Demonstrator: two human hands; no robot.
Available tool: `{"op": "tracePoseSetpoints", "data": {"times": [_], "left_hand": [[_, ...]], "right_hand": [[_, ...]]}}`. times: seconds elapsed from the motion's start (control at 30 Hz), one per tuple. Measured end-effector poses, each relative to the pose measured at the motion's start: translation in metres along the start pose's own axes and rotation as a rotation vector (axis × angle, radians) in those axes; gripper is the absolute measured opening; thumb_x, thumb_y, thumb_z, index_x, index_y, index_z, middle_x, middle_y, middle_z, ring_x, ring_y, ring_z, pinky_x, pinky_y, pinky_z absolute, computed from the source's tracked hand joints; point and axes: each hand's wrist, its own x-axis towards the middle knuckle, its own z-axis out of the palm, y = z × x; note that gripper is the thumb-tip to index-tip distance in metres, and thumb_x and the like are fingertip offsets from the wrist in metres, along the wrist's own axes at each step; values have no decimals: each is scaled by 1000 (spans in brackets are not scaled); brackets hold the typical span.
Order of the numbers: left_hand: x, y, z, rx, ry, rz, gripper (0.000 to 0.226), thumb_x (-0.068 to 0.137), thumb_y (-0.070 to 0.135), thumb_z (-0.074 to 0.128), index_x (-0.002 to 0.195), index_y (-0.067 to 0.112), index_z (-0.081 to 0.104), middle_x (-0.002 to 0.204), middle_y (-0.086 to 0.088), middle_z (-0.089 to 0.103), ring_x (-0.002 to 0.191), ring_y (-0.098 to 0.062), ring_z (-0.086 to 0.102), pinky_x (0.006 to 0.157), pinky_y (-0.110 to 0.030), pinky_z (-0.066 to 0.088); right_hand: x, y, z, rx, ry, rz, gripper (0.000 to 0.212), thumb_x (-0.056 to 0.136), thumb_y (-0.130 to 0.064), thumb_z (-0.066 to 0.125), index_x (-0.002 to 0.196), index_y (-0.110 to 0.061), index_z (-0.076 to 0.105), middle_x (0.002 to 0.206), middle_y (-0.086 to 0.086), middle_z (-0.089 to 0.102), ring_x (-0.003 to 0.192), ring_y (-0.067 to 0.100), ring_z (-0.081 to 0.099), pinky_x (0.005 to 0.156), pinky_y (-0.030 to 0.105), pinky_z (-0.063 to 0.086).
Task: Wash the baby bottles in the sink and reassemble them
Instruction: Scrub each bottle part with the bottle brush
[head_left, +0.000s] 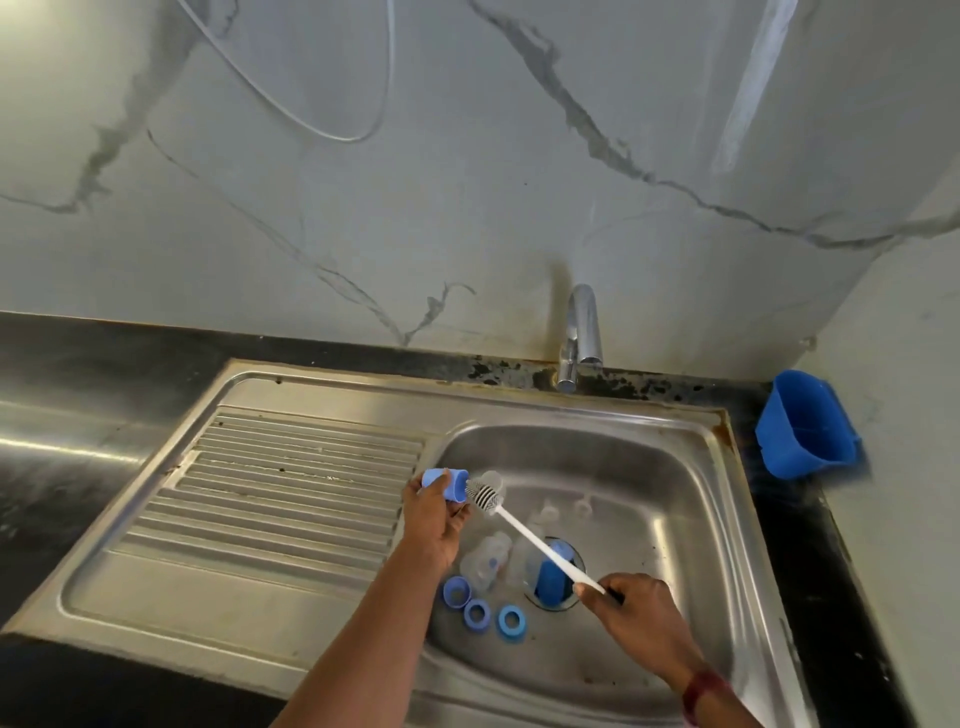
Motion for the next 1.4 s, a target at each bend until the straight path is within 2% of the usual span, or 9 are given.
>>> {"op": "tracePoseSetpoints", "data": {"times": [0.2,0.3,0.43,0.53,0.77,0.93,1.1,1.17,1.4], "left_hand": [[-13,-6,1,112,-82,34,24,92,8,65,109,18,52,108,-15,64,86,-25,64,71,-36,53],[-16,-12,-1,172,-136,28,26,92,14,67,113,18,53,114,-16,64,91,-24,64,78,-37,52],[-14,-15,-1,155,-149,71,27,93,10,64,115,15,49,111,-13,63,93,-24,63,84,-38,52],[-14,-13,1,158,-163,107,23,94,8,63,110,15,49,110,-9,62,93,-24,64,85,-39,52],[-11,3,12,88,-143,204,25,93,1,62,102,22,50,112,-9,60,91,-23,66,64,-27,59],[-9,6,7,142,-109,218,27,93,1,63,102,23,51,106,-11,61,89,-25,66,71,-32,58],[-13,10,0,161,-134,174,24,91,2,64,102,21,55,105,-11,64,98,-31,65,87,-43,53],[-15,12,-4,157,-162,132,20,91,2,64,100,19,57,107,-15,64,101,-34,64,89,-44,52],[-20,6,-17,10,-206,94,14,92,4,60,98,15,56,102,-16,67,91,-31,68,75,-38,59]], "right_hand": [[-2,-9,1,2,-32,-37,50,90,-38,67,50,-20,43,43,-8,37,41,9,33,45,17,31],[0,-13,-2,-18,-2,-56,50,91,-40,66,51,-21,43,46,-6,39,41,9,35,44,18,32],[0,-17,-4,-108,64,-109,52,91,-45,64,50,-24,41,45,-5,39,41,13,34,43,18,31],[-1,-23,-4,-154,92,-142,45,93,-46,61,55,-24,50,46,-4,42,41,13,37,43,17,33],[3,-42,5,-172,156,-165,49,95,-41,60,53,-34,35,42,-8,38,38,11,36,41,18,33],[2,-51,7,-304,59,-141,38,98,-46,53,66,-27,44,53,-9,42,43,8,39,42,15,32],[3,-51,-5,-295,13,-153,41,97,-44,53,61,-28,42,51,-8,43,41,7,40,41,14,32],[1,-47,-6,-304,6,-171,40,97,-45,55,63,-27,44,50,-7,43,41,9,40,42,16,35],[-1,-33,0,-257,70,-212,41,94,-52,55,63,-25,49,48,-7,46,41,9,41,44,19,40]]}}
